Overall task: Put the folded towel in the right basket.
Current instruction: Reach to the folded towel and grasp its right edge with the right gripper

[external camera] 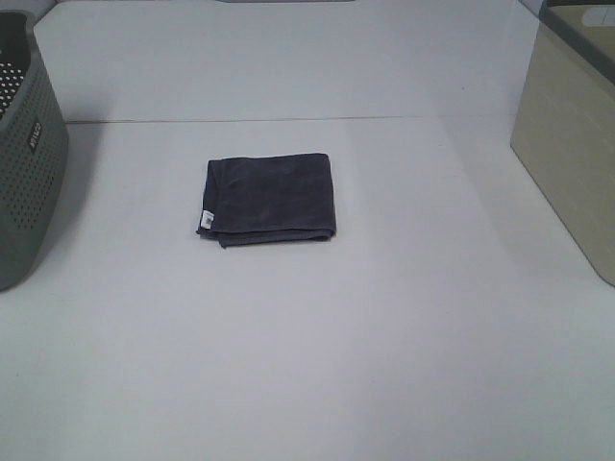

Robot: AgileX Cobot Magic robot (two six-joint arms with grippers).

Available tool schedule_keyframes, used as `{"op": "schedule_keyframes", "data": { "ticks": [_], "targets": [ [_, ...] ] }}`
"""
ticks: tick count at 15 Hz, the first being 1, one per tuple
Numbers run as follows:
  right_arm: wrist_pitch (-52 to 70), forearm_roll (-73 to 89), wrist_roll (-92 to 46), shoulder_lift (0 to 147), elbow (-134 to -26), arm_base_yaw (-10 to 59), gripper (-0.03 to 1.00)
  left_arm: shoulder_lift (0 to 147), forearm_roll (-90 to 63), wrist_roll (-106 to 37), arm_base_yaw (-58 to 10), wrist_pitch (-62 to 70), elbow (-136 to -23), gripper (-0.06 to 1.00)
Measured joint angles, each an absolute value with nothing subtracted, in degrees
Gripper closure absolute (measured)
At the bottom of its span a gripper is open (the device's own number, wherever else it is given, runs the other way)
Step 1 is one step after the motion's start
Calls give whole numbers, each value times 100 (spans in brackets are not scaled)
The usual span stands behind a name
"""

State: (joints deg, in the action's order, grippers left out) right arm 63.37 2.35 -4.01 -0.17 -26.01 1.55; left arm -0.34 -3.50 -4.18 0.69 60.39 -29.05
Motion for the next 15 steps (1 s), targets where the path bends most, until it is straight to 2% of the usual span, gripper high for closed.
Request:
{"op": "schedule_keyframes", "data": {
  "ticks": [15],
  "targets": [
    [6337,235,-401,-17,-2601,155,0,-34,-350,-418,69,6039,-2905,-5]
  ]
}}
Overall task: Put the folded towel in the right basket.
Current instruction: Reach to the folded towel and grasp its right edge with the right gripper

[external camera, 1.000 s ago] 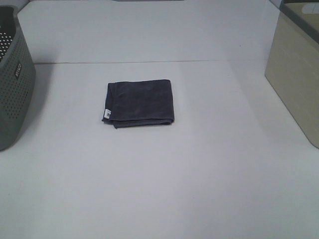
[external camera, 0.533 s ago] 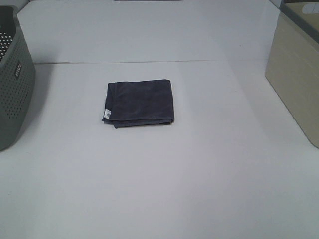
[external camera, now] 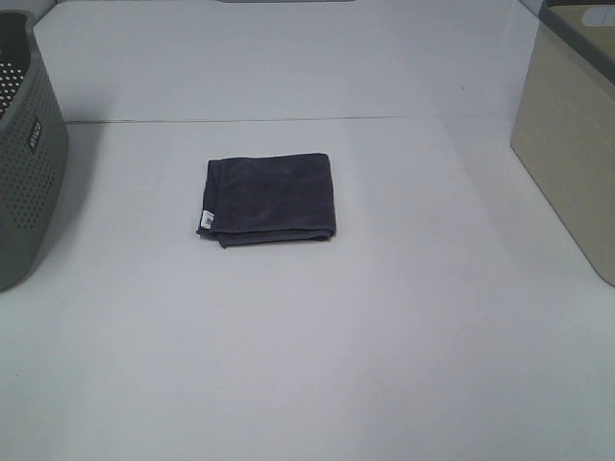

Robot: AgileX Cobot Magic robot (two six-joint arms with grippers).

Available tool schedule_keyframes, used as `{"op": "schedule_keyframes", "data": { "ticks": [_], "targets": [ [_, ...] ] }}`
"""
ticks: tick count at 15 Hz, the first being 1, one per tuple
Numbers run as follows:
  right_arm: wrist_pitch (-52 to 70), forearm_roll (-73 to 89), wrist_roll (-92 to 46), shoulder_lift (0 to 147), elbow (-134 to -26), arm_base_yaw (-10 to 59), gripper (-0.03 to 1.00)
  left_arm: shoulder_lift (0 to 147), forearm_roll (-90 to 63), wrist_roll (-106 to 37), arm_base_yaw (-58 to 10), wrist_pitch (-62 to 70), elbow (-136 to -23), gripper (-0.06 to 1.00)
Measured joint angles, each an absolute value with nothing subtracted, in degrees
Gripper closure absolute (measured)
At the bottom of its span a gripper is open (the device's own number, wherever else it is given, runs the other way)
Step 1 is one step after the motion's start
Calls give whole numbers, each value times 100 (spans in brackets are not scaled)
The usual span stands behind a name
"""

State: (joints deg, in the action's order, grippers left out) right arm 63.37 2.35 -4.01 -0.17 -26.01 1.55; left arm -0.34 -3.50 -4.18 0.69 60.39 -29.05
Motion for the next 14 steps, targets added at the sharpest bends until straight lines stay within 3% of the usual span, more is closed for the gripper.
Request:
{"op": "schedule_keyframes", "data": {
  "ticks": [14],
  "targets": [
    [6337,235,-401,-17,-2601,155,0,-34,-350,-418,69,6039,-2905,-5]
  ]
}}
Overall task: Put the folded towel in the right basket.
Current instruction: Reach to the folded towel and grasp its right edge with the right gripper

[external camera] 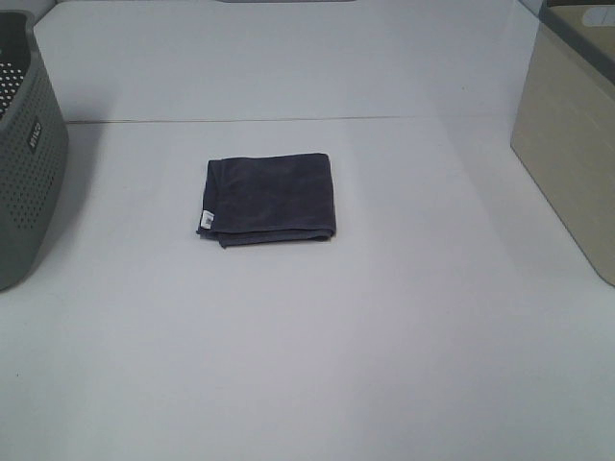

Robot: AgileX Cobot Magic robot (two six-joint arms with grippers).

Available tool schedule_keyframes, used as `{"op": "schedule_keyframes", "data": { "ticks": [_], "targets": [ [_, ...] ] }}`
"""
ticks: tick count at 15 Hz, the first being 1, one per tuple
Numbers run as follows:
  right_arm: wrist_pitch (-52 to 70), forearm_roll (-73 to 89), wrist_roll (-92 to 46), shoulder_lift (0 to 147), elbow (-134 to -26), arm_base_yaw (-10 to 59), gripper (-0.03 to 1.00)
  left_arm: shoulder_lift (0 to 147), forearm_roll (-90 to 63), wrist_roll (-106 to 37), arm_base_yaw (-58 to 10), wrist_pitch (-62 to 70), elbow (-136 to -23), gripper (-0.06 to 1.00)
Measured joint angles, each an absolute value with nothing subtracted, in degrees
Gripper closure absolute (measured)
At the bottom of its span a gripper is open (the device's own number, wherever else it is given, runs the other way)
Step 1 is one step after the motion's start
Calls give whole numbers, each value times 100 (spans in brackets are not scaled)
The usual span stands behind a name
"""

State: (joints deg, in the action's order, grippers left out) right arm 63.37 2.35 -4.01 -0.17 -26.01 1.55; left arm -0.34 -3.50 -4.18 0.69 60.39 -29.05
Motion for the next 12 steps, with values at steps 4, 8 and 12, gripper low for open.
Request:
{"op": "schedule_keyframes", "data": {
  "ticks": [4,8,12],
  "targets": [
    [6337,235,-401,-17,-2601,155,0,-34,-350,-418,69,6039,-2905,-5],
    [6337,235,-401,-17,-2601,155,0,-34,-350,-418,69,6039,-2905,-5],
    [6337,235,-401,-17,-2601,155,0,-34,-350,-418,69,6039,-2905,-5]
  ]
}}
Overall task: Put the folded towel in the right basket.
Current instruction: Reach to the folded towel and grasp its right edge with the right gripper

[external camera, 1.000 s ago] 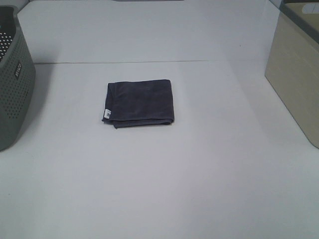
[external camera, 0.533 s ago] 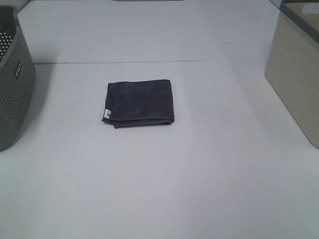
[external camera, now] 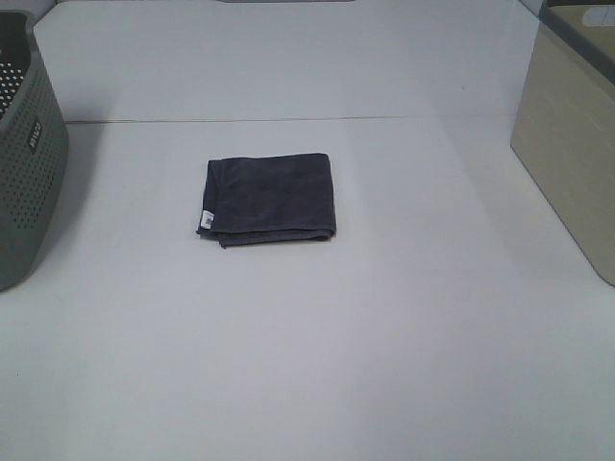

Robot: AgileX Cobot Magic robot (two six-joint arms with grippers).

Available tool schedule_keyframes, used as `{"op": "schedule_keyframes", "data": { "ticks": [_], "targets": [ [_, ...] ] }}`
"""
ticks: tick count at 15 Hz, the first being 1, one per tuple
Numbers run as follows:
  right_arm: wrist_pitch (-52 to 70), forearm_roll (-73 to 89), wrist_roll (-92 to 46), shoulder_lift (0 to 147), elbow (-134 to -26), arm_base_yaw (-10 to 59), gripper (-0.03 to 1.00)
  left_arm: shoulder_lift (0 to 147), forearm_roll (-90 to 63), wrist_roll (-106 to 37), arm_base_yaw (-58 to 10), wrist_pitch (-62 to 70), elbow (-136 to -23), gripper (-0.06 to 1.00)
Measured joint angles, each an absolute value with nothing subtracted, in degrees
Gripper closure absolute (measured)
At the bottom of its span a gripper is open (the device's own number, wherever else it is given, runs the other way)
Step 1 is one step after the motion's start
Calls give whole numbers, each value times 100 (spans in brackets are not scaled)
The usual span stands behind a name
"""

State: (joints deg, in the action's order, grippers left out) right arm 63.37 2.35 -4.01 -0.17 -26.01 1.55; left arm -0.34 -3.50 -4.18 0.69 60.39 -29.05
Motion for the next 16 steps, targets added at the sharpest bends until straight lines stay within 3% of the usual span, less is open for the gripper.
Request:
{"op": "schedule_keyframes", "data": {
  "ticks": [13,15,16],
  "targets": [
    [6337,241,-407,34,-2630,155,0,-34,-350,-418,69,6039,-2905,-5],
    [6297,418,-407,997,-3100,155,0,-34,-350,-418,69,6039,-2905,-5],
    [6228,682,-407,2206,-3782,155,0,-34,-350,-418,69,6039,-2905,-5]
  ]
}}
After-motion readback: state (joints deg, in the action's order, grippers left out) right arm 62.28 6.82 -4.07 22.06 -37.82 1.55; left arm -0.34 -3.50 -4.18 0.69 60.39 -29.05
